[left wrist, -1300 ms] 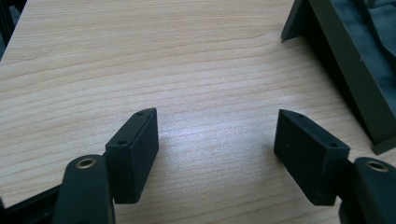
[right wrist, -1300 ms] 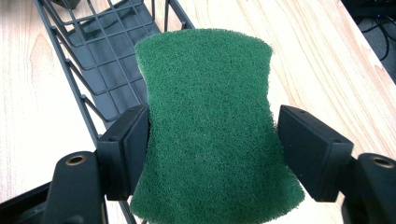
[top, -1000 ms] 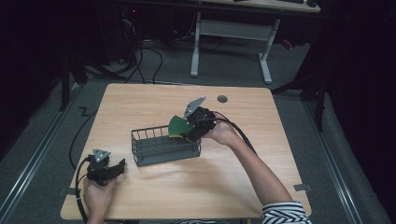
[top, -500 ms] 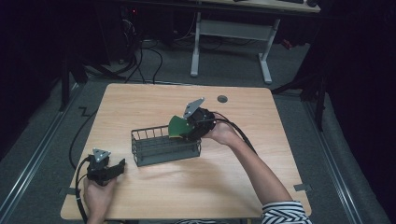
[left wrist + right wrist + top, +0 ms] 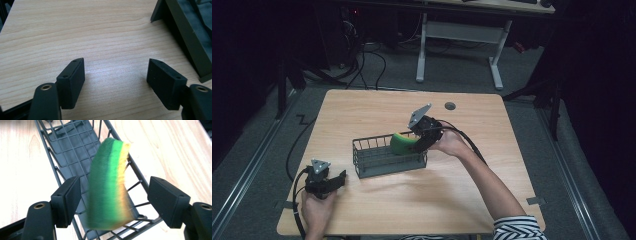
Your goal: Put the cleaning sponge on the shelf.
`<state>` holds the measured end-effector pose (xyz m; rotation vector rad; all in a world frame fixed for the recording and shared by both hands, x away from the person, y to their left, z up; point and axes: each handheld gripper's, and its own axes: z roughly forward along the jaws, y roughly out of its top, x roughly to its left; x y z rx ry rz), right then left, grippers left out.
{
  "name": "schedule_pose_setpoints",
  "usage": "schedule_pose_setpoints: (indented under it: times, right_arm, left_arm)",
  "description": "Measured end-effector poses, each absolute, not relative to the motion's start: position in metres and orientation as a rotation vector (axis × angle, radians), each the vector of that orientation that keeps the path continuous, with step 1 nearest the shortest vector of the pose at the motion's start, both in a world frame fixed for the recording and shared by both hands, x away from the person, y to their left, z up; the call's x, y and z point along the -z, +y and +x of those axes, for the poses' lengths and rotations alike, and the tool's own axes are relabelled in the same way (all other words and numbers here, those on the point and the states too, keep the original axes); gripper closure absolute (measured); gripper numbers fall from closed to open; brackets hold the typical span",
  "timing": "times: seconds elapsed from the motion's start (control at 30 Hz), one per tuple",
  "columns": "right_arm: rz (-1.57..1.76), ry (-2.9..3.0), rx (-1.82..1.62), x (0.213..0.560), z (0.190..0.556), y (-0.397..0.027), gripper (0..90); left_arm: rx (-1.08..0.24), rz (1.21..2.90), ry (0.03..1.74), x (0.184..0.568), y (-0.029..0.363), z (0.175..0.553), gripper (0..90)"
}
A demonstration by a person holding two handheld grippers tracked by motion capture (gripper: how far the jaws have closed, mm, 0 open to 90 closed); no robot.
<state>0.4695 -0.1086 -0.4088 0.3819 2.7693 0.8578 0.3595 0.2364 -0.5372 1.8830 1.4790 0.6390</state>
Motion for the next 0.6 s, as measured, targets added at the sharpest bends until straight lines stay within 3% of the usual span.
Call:
schedule_pose_setpoints:
  times: [0.23, 0.6]
  right_arm:
    - [0.421, 2.749, -0.879, 0.414, 0.47, -0.11, 38.3]
    - [0.603, 2.644, -1.048, 0.406, 0.465, -0.142, 41.0]
  left_arm:
    - [-0.641, 1.881, 1.479, 0.537, 0.236, 0.36, 31.3]
    - [-0.641, 1.881, 1.479, 0.537, 0.236, 0.36, 31.3]
